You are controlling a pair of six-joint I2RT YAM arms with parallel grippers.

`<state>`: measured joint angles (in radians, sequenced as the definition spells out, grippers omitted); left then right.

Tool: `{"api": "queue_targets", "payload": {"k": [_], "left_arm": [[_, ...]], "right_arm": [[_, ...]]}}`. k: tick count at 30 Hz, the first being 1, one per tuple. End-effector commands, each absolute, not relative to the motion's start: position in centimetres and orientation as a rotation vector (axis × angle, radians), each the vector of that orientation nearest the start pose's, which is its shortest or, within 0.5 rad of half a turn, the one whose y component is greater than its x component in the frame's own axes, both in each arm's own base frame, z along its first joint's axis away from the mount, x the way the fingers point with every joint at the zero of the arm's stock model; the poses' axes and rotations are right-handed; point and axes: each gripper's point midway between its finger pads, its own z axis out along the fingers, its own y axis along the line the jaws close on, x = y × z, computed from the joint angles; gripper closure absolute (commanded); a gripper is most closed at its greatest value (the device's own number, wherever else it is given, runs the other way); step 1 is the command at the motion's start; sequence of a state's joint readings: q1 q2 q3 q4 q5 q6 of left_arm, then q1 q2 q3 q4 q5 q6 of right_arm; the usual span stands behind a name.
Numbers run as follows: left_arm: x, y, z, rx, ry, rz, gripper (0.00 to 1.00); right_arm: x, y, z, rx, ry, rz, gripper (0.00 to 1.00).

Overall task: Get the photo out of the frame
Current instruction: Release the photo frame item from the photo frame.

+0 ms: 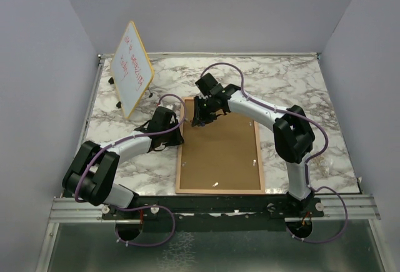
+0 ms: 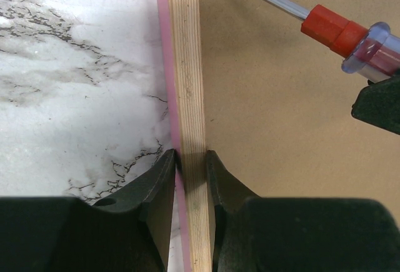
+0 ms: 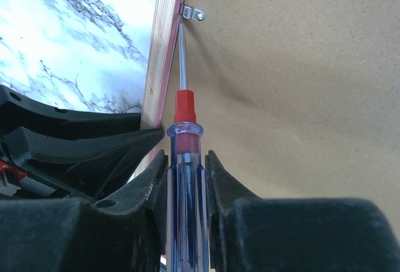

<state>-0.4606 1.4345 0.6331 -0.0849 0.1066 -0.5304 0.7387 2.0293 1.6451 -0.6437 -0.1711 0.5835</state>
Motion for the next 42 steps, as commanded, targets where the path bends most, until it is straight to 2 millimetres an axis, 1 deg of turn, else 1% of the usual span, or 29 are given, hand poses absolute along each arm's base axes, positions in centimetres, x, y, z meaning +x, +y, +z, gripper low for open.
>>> {"api": "queue_targets", "payload": {"k": [1,4,8,15,18,21,31,36,42], "left_arm": [[25.6,-16.9,1.0,-0.019,2.613,-0.483,0.77],[25.6,-16.7,0.9,-0.026,2.617,-0.468,0.78],[25.5,-16.7,0.9,-0.026,2.617,-0.469,0.78],[25.5,-16.7,0.9,-0.025,2.617,-0.468,0.78],[25.5,-16.7,0.9,-0.026,2.618,-0.467,0.78],[25.6,-16.7,1.0,-0.024,2.615,-0.466,0.78],[25.5,-16.7,1.0,-0.025,2.616,-0.466,0.78],[25.5,-16.7,0.9,-0.025,2.618,-0.464,0.79],[25.6,-16.6,0.9,-0.025,2.619,-0.459,0.79]], "right_arm": [[33.8,34.8,6.9,-0.168,2.728,0.487,0.99],[34.4,34.6,7.0,-0.142,2.716,0.45,0.99],[34.8,34.9,7.1,-0.147,2.708,0.451,1.0],[34.7,34.8,6.7,-0.147,2.728,0.435,0.99],[34.4,34.5,6.6,-0.146,2.737,0.425,0.99],[34.7,34.1,6.5,-0.132,2.724,0.389,0.99],[35.5,34.2,7.1,-0.117,2.706,0.383,0.99],[35.6,34.6,7.7,-0.115,2.693,0.435,0.99],[35.7,34.6,7.4,-0.124,2.701,0.435,0.99]]}}
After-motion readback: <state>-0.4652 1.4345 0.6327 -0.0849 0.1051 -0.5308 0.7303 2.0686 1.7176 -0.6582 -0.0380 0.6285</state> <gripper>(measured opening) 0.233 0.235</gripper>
